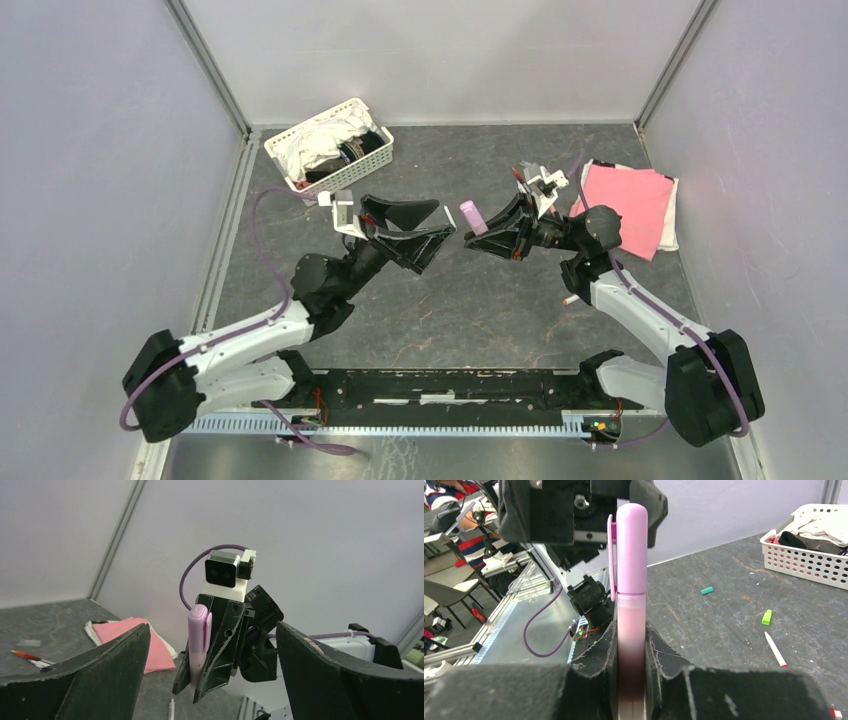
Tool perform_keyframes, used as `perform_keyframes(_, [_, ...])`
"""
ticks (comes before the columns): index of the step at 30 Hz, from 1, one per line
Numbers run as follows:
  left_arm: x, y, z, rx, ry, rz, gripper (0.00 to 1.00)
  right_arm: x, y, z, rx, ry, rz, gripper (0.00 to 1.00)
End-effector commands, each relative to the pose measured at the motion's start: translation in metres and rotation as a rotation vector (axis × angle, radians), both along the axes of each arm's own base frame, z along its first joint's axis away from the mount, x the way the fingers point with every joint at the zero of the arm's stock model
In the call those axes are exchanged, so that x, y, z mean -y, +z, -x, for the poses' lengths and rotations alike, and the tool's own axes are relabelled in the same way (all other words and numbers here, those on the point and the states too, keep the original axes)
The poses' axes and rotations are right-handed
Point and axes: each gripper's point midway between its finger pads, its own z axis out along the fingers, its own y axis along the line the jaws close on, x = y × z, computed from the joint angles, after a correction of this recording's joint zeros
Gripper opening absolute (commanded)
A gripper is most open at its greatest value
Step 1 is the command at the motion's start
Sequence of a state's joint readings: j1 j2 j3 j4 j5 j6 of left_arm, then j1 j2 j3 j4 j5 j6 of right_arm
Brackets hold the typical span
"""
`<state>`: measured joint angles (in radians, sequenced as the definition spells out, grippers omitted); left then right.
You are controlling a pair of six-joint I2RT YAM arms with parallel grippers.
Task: Insert the pens into the pen caps
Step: Insert the pen cap onto the pen.
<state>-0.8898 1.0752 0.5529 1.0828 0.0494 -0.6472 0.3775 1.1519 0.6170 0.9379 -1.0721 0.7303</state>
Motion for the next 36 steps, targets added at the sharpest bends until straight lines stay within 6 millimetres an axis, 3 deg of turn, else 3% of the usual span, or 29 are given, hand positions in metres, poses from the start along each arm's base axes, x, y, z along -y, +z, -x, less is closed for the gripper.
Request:
perform_keyframes(1, [-0.005,-0.004,0.002,0.096,0.072,-0.172,1.0,0.003,-0.003,0.013,0.103,0.04,0.024,0.0])
perform_keyframes(9, [0.016,0.016,0.003,0.117,-0.077,-0.267,0.99,0.004,-0.008,0.021,0.122,0.067,0.036,0.0])
perform_keyframes(16, [0.039,0.016,-0.006,0.088,-0.146,-0.272,0.87,0.004,-0.011,0.02,0.117,0.068,0.041,0.0])
perform_keyframes(21, [0.047,0.015,-0.005,0.085,-0.187,-0.263,0.7,0.003,-0.012,0.019,0.111,0.069,0.043,0.0])
perform_keyframes(32, [0.051,0.01,-0.002,0.076,-0.223,-0.253,0.57,0.002,-0.013,0.018,0.104,0.07,0.043,0.0])
perform_keyframes(36, [0.053,0.008,0.0,0.074,-0.24,-0.251,0.38,0.002,-0.012,0.018,0.102,0.069,0.042,0.0])
